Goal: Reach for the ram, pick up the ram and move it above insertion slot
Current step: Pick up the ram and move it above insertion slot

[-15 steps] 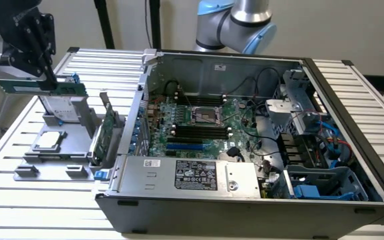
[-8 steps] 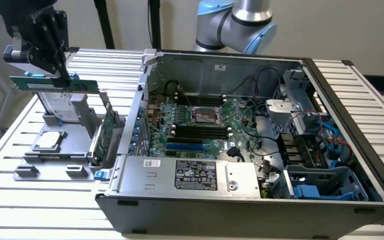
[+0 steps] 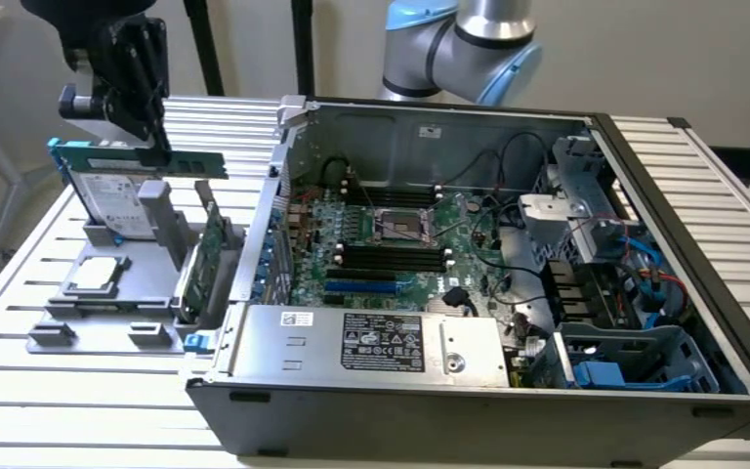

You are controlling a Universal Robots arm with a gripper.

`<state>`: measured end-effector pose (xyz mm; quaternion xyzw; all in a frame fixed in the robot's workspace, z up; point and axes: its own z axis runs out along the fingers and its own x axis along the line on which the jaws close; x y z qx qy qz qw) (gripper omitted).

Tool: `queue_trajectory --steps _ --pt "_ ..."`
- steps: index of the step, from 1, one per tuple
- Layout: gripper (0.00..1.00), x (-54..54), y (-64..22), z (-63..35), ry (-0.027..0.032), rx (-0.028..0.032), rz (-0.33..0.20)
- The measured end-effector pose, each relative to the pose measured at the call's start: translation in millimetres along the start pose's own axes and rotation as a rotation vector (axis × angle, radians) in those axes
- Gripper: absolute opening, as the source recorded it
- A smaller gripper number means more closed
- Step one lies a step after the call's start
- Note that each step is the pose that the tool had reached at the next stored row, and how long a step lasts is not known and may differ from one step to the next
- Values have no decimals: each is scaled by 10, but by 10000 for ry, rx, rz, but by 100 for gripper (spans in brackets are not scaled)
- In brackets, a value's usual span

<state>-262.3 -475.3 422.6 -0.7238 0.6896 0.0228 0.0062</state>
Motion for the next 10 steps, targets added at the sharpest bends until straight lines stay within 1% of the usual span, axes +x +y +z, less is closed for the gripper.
queue_trajectory --steps 4,10 --pt "13 -20 -149 -2 -35 0 1" --pt "13 -56 -406 -7 -54 0 1"
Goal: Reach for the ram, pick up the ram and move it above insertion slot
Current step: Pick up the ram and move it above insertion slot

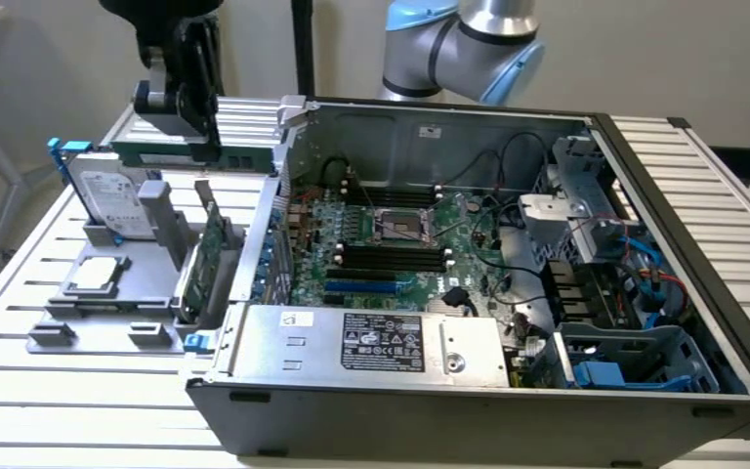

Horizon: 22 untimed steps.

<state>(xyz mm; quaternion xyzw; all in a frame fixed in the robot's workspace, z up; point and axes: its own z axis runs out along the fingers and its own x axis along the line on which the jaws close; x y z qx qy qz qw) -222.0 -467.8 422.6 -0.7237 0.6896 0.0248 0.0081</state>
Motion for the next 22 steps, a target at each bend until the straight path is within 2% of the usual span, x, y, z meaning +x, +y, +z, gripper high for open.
queue_trajectory --steps 11,22 --pt "13 -107 -441 -1 -11 0 -1" --pt "13 -344 -745 27 -11 -1 -1"
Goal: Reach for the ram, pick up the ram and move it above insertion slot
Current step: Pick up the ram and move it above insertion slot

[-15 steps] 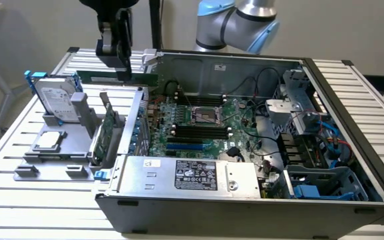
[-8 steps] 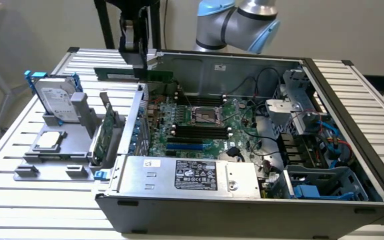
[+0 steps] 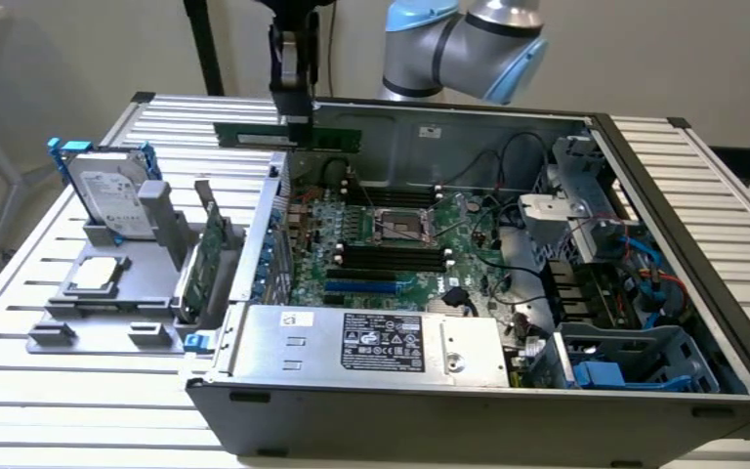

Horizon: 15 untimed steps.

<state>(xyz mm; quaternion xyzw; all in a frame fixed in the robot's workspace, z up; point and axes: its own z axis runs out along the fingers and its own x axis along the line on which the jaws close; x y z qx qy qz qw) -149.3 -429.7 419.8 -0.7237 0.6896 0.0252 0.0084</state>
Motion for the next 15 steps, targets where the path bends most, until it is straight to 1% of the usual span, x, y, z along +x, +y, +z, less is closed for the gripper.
queue_trajectory --steps 6,9,12,15 --pt "13 -139 -155 19 0 0 0" --pt "13 -206 -251 34 0 0 1" --pt "13 -264 -365 56 -1 0 0" --pt "13 -308 -502 91 -1 -5 1"
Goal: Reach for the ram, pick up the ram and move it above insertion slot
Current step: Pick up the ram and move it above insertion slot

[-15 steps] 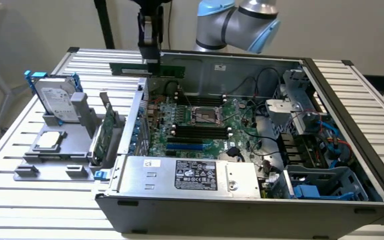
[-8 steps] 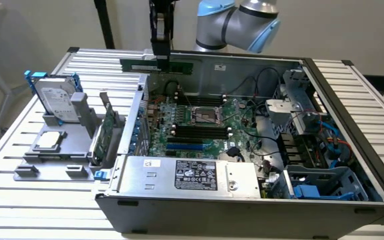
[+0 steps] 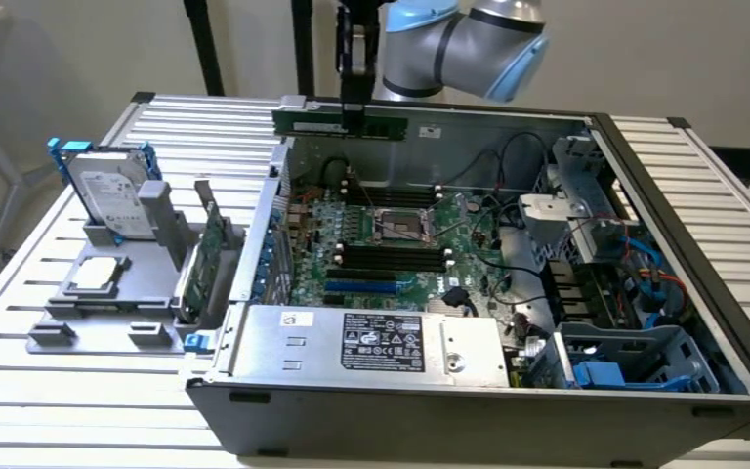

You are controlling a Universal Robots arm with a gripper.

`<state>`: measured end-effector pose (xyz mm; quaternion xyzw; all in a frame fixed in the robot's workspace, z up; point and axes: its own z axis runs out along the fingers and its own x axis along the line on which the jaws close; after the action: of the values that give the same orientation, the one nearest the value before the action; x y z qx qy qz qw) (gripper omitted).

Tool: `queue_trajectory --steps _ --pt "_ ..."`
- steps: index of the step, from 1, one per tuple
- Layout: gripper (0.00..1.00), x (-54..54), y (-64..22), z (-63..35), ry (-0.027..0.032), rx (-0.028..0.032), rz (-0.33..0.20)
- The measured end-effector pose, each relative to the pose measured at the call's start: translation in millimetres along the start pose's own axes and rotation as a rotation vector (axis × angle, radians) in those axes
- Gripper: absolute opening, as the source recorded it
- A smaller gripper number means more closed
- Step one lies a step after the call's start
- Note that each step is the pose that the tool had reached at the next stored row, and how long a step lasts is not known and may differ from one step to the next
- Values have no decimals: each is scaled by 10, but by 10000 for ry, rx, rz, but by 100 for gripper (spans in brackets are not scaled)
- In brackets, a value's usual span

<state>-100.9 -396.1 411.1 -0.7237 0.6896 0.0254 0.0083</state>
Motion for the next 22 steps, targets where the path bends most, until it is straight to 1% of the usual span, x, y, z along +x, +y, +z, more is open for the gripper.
queue_trajectory --steps 4,7,11,13,16,22 --pt "13 -49 -184 61 0 -3 0" --pt "13 -82 -320 85 0 -3 -1" --pt "13 -126 -480 107 1 -3 -1" --pt "13 -143 -525 116 0 -3 -1" --pt "13 -166 -560 127 1 -2 23" --pt "13 -183 -578 130 -1 -1 34"
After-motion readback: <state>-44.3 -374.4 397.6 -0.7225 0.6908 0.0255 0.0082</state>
